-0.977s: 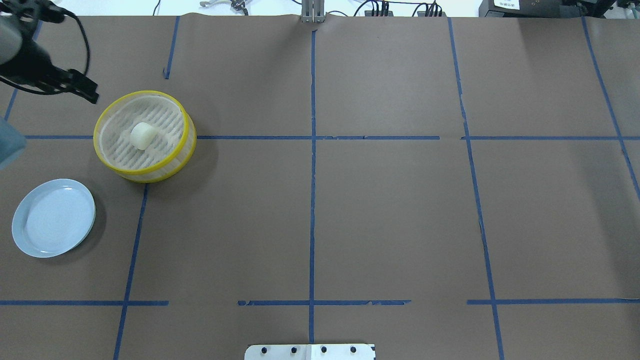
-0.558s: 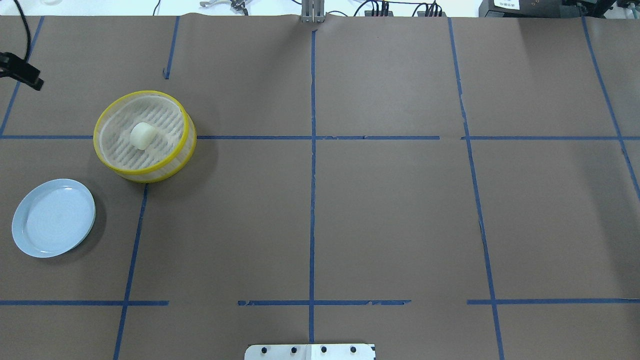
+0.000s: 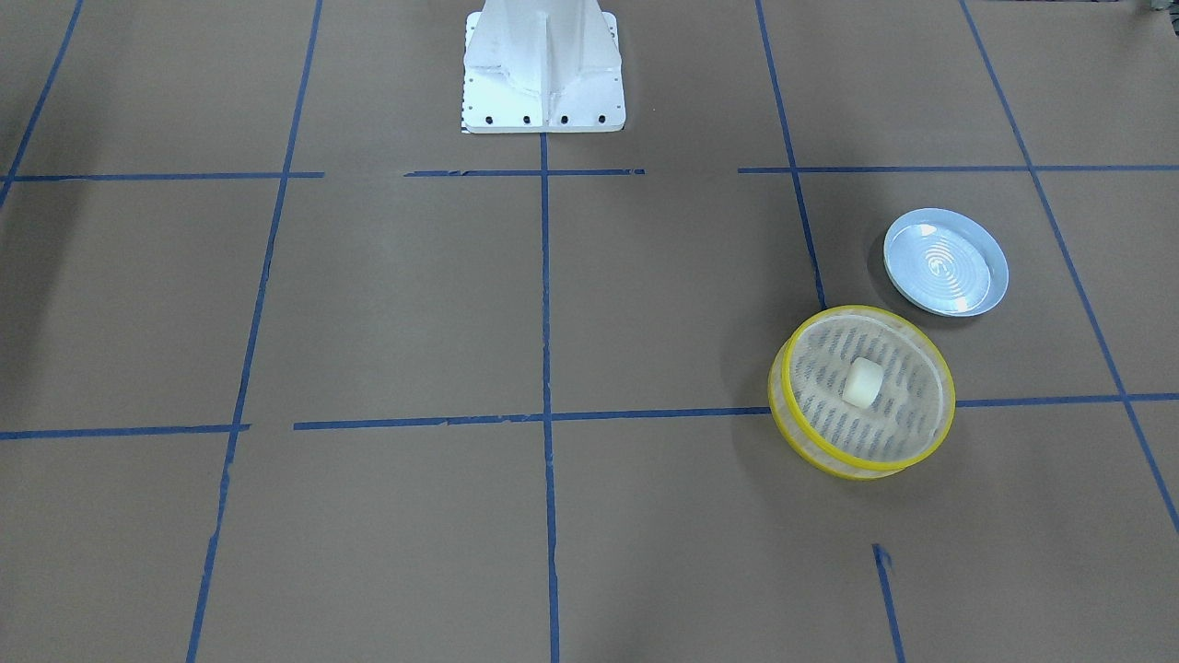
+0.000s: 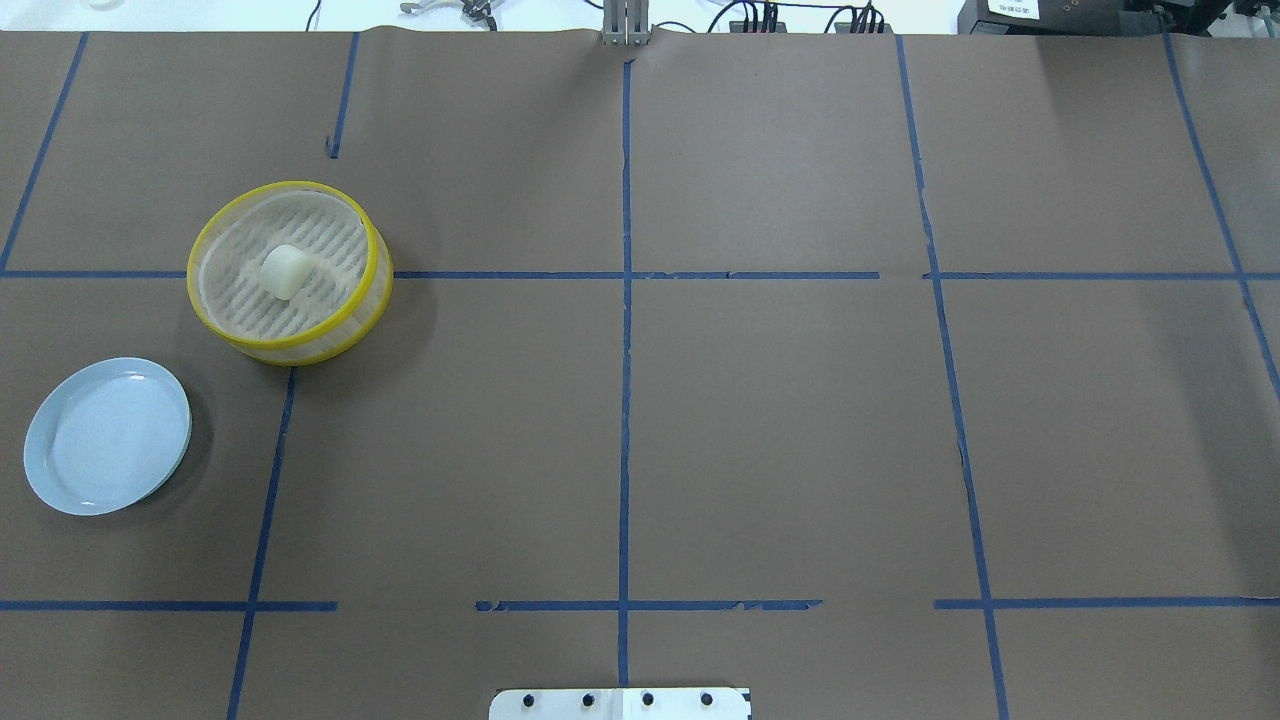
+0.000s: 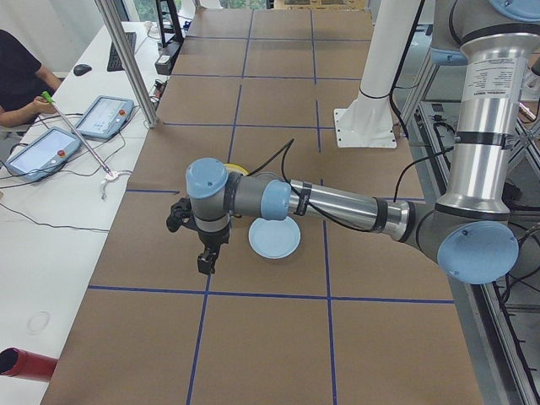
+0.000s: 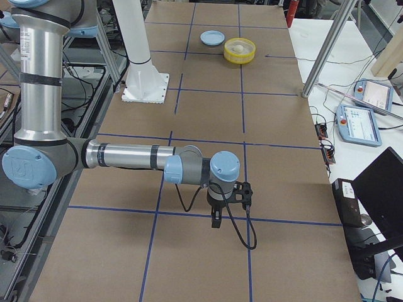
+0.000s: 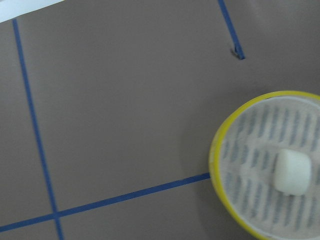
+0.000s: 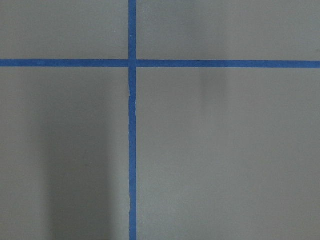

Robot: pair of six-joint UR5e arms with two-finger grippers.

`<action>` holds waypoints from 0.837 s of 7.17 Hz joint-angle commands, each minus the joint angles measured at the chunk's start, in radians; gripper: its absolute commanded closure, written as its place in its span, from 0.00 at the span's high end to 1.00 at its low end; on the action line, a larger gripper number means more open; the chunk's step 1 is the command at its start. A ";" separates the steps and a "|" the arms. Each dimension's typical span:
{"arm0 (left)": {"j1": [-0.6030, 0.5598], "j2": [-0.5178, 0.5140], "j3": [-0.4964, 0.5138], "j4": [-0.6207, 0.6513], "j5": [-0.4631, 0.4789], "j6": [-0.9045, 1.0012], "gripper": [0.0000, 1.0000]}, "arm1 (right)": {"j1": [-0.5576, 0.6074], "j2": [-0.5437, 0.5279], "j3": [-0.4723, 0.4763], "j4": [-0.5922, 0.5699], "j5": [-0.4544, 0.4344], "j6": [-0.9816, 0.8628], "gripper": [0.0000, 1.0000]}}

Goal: Place bun in steamer

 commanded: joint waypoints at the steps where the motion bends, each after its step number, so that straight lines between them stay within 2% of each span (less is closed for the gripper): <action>1: -0.011 0.057 0.049 0.003 -0.005 0.004 1.00 | 0.001 0.000 0.000 0.000 0.000 0.000 1.00; 6: -0.009 0.060 0.065 0.009 -0.005 0.004 1.00 | -0.001 0.000 0.000 0.000 0.000 0.000 1.00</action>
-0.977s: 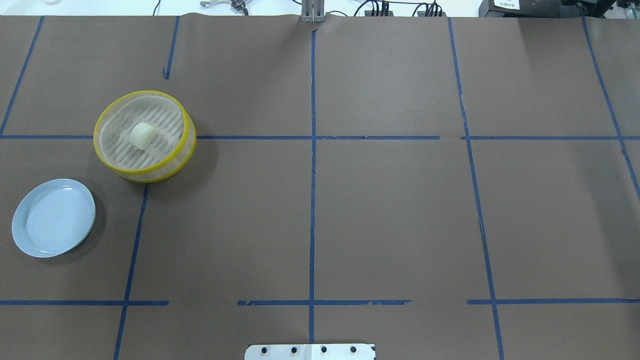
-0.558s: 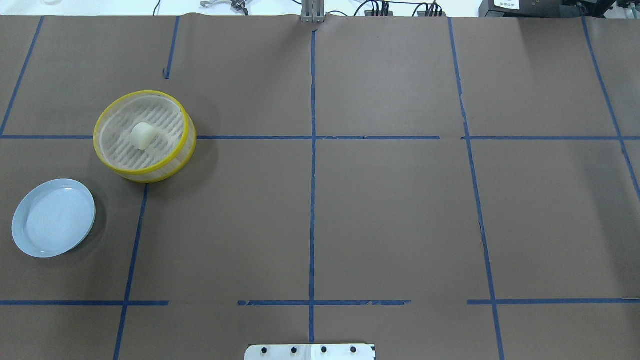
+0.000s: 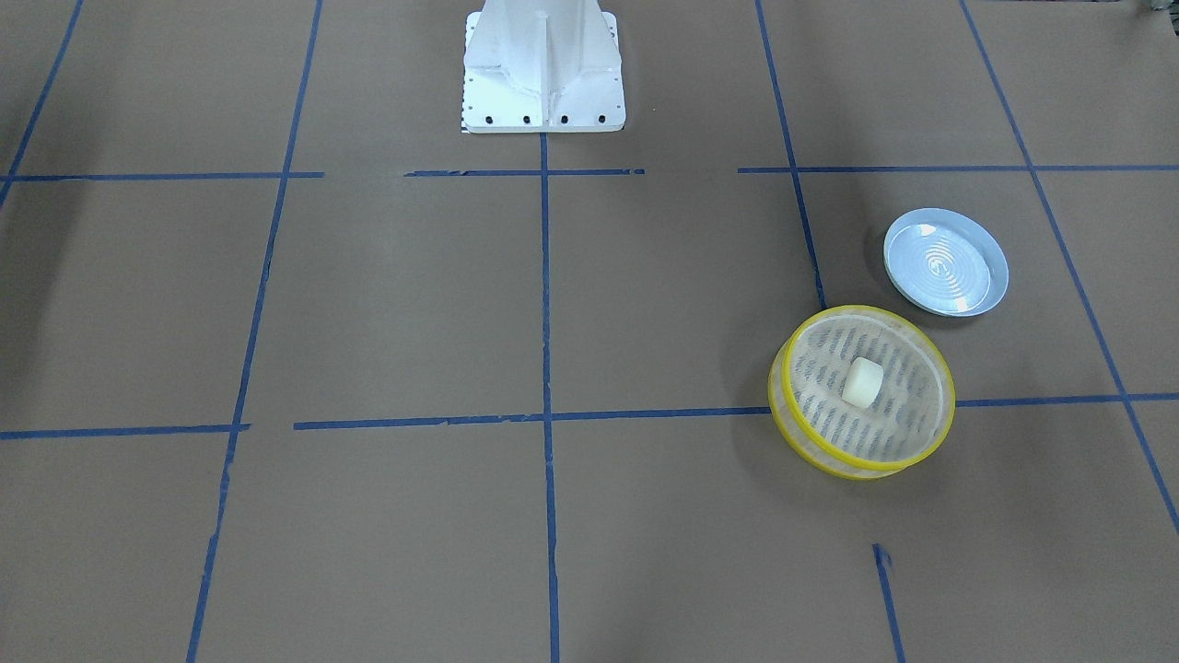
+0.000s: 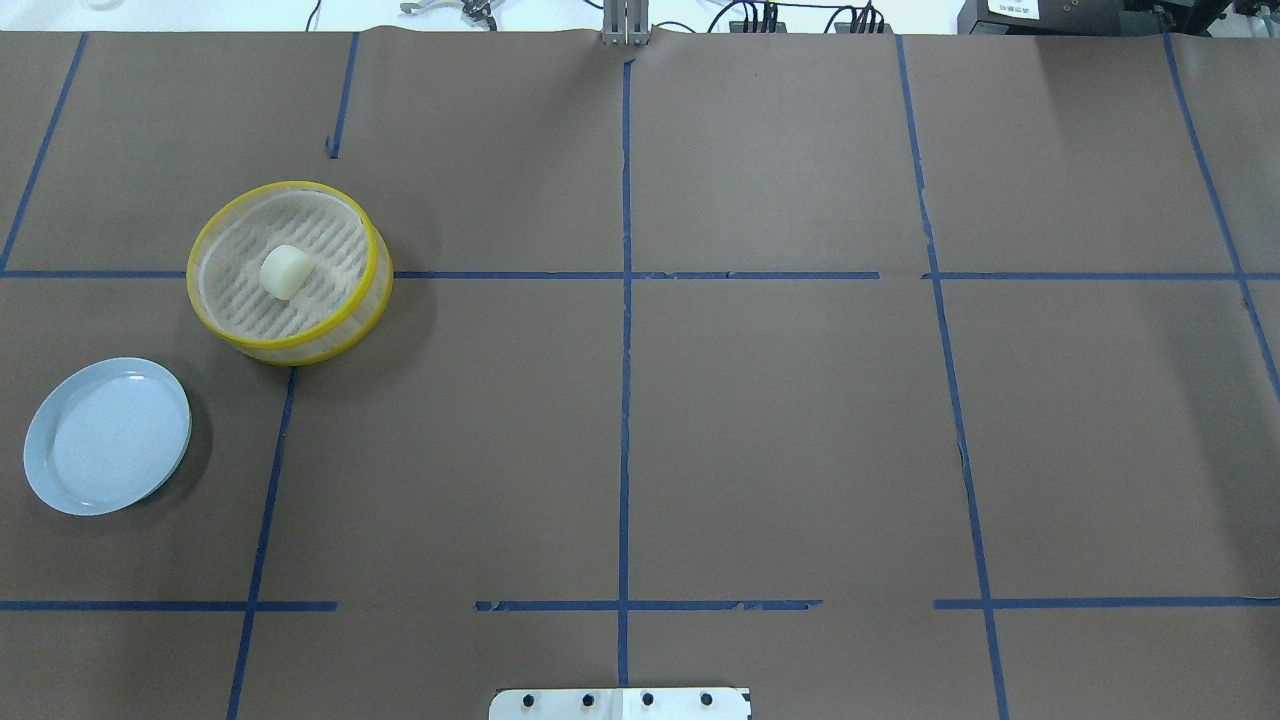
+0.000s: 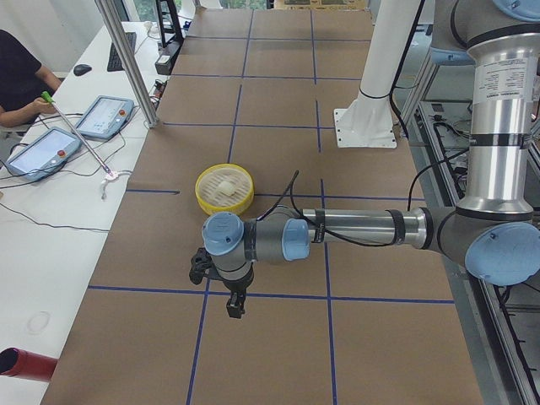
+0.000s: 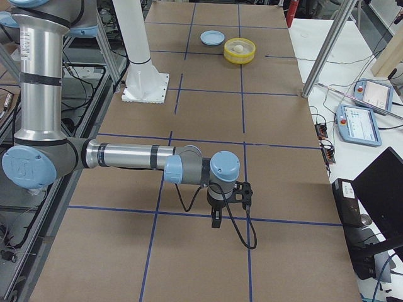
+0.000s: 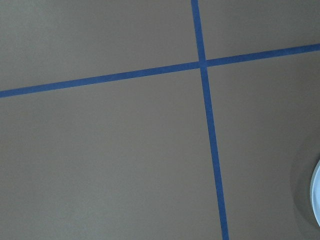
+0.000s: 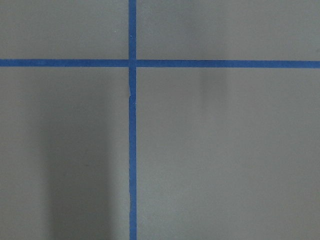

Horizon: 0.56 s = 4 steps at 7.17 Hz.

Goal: Place bun in steamer

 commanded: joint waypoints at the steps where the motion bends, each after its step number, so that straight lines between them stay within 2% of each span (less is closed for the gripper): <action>1: 0.000 -0.002 0.001 -0.002 0.000 0.000 1.00 | -0.001 0.000 0.000 0.000 0.000 0.000 1.00; 4: 0.000 -0.002 0.010 -0.006 0.000 0.002 1.00 | -0.001 0.000 0.000 0.000 0.000 0.000 1.00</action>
